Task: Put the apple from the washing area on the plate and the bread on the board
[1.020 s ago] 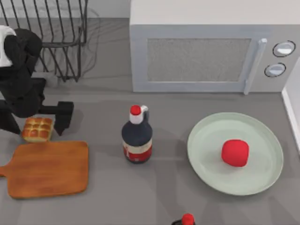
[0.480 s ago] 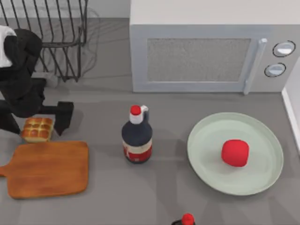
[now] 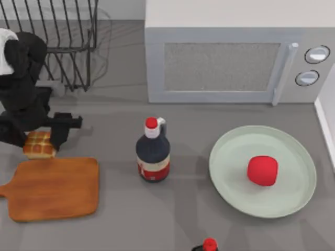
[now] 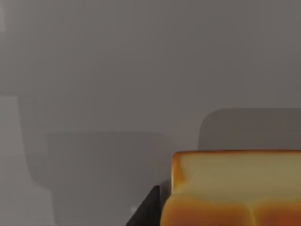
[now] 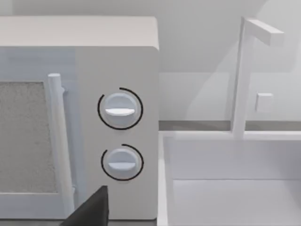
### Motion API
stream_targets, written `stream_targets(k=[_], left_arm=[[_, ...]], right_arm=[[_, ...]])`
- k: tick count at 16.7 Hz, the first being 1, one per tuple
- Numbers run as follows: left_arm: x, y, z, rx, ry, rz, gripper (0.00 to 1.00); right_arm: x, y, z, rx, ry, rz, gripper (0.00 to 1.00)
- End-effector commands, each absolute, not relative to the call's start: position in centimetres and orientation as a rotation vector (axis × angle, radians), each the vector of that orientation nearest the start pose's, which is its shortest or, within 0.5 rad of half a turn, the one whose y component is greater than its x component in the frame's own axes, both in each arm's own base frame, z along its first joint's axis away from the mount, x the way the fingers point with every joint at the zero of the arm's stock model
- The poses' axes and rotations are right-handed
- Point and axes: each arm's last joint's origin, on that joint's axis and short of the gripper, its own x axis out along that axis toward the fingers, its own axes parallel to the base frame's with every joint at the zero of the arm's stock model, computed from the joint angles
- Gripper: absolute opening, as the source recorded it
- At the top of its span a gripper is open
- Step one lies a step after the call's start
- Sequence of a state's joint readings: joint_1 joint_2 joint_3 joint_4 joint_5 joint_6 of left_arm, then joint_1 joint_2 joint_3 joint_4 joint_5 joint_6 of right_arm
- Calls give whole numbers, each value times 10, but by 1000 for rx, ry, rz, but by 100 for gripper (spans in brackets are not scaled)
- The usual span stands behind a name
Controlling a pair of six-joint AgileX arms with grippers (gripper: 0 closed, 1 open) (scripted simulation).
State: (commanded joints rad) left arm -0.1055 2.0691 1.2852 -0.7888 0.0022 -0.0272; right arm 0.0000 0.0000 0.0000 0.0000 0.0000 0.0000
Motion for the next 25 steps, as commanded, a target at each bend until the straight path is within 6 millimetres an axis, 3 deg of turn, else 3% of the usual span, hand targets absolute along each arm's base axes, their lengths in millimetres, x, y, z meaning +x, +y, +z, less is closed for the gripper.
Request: stream_targets(k=[8,13,20,25], left_arm=[[366,-36,102,55,1572,-56,0],[371,-36,134,53,1541,-55,0],[367,-36,211,54,1549,-55,0],[367,-35,212,55,1549,-55,0]], right_arm=[[106,-1,160,0,0,0,100],[106,-1,160,0,0,0,100],[106,-1,160,0,0,0,100],[106,-1,160,0,0,0,100]])
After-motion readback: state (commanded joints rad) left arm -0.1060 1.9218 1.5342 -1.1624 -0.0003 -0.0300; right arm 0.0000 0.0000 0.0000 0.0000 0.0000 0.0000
